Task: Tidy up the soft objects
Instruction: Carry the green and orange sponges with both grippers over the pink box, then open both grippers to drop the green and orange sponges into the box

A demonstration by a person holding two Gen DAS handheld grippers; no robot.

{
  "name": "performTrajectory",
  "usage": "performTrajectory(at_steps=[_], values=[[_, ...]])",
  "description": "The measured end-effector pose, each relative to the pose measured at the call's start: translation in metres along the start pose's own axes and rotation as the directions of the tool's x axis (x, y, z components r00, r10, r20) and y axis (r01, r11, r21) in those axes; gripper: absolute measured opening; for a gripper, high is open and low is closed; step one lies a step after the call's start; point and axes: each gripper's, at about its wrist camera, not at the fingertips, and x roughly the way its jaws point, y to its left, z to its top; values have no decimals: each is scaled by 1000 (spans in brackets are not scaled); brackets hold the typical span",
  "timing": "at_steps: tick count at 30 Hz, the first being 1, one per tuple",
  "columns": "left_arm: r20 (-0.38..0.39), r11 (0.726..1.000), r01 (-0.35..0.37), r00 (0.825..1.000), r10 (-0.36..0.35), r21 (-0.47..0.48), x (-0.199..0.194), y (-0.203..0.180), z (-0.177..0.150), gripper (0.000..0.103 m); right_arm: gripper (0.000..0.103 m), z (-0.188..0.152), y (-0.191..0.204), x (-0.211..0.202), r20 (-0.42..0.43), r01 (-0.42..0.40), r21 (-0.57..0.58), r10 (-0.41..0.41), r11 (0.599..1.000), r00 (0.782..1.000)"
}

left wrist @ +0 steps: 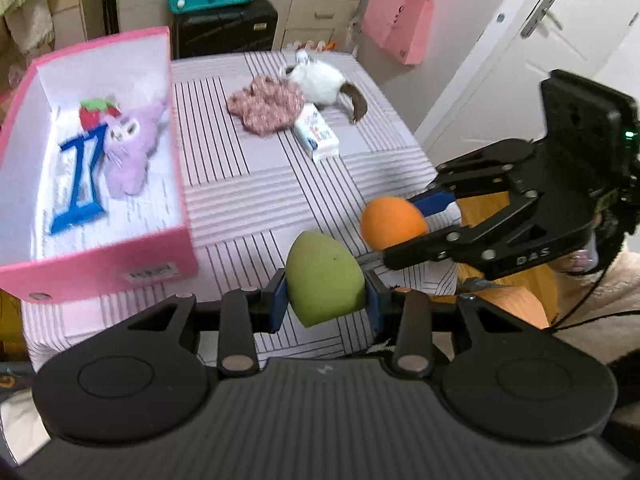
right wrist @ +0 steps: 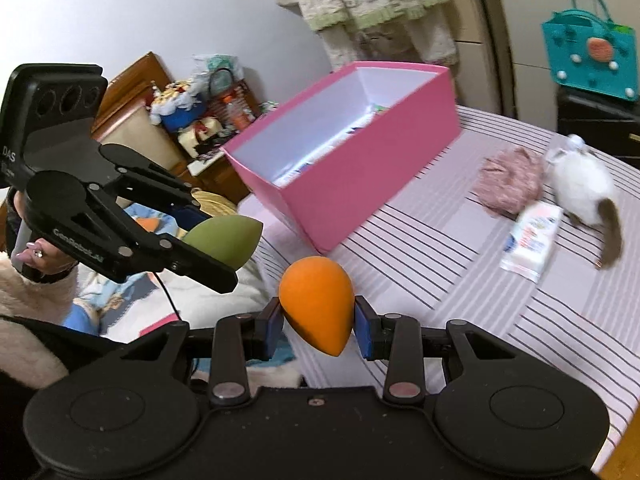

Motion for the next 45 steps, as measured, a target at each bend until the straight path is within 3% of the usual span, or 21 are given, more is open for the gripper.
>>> performTrajectory(at_steps=[9, 14, 18, 25, 29, 33, 36, 39, 43, 45], values=[[76, 997, -74, 995, 72, 25, -35, 37, 3, 38, 43, 39, 32, 20, 14, -32, -49, 33, 998, 999], [146, 988, -152, 978, 146, 26, -36, 63, 4, 39, 43, 57, 49, 39, 21, -26, -86, 28, 996, 999], [141, 994, -103, 984, 105, -20, -30, 94, 13, 39, 43, 72, 52, 53, 26, 10, -114, -7, 993, 1000], [122, 994, -81, 989, 89, -67, -6, 134, 41, 39, 42, 102, 56, 73, 50, 94, -217, -85, 972, 995], [114, 989, -120, 985, 129, -84, 7, 154, 53, 39, 42, 119, 54, 84, 85, 157, -269, -139, 950, 987], [133, 977, -195, 970, 206, -87, 17, 170, 64, 39, 43, 137, 45, 101, 109, 218, -306, -193, 927, 975], [136, 976, -205, 967, 213, -70, 23, 182, 73, 40, 42, 152, 34, 115, 113, 236, -324, -210, 916, 971], [133, 974, -219, 965, 224, -55, 32, 193, 85, 40, 42, 169, 23, 132, 117, 265, -319, -240, 910, 964], [145, 959, -281, 948, 284, -42, 43, 206, 99, 40, 42, 190, 5, 153, 111, 305, -292, -284, 907, 952], [149, 961, -271, 950, 276, -53, 47, 214, 104, 40, 42, 200, -2, 162, 96, 305, -269, -290, 913, 952]])
